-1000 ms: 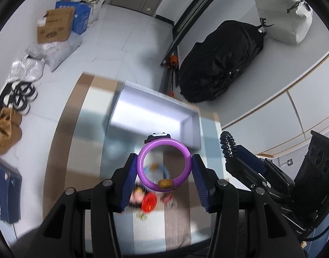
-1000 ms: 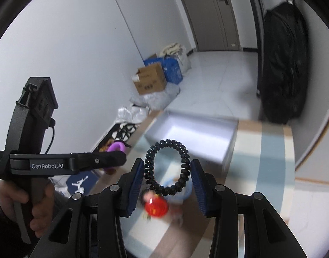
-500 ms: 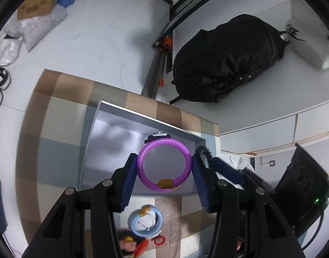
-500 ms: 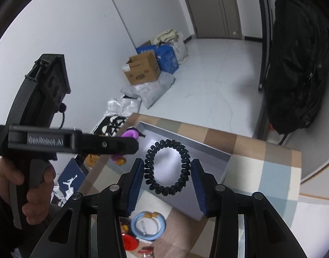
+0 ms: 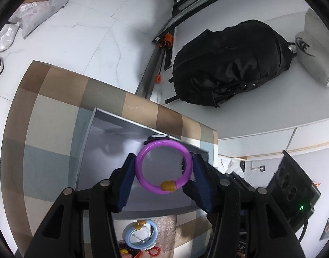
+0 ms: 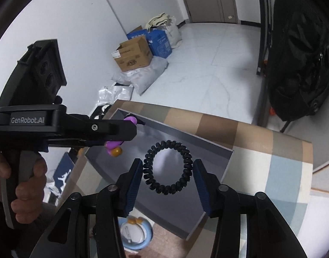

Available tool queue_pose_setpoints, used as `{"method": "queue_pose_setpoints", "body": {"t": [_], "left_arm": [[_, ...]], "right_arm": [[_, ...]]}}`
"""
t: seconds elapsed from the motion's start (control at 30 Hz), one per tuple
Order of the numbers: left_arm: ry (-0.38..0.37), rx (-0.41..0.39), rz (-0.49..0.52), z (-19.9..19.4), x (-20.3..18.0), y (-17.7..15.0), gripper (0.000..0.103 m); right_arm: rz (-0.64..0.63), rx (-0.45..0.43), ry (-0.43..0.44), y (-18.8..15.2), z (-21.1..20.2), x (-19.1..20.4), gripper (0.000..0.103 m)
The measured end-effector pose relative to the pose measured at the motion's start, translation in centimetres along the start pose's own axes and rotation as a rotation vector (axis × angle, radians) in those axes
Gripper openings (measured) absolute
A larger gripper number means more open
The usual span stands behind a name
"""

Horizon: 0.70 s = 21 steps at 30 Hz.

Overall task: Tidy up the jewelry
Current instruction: 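Carry both items over the silver box and open both grippers inside it, then withdraw both grippers from the box back over the pile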

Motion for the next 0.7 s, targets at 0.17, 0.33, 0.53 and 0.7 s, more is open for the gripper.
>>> {"method": "queue_pose_setpoints", "body": {"t": [0.17,0.33,0.53,0.7], "left_arm": [[-0.047,-0.043,0.027,-0.9,-0.7,-0.1,0.079],[-0.021,-0.054,0.023,-1.4,-0.6,-0.4,0.079],[0.080,-0.131,0.088,-2.3,-1.0,-1.8,0.079],[0.204,-0.224,0.150,-3.4,-1.3,-3.6,0.079]], "right_arm": [[-0.054,-0.076,-0.019,-0.2,-2.4,0.4,0.085],[-0.041,-0.090,-0.013,-0.6,-3.5,0.0,0.089],[-0.024,-0.133,-0.015,-1.2,-4.5,0.0,0.100],[-0.038,-0.146,-0.034,-1.8,-4.6,0.8,0.103]]}}
Point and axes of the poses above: each gripper's, at about its wrist camera, not at the fingertips, and z roughly the way its jaws point, x to its left, y to its top, the point moved 2 cm from there along z, roughly the way its jaws point, and after that the axes turned 12 degrees about x, right-handed, at the moved point
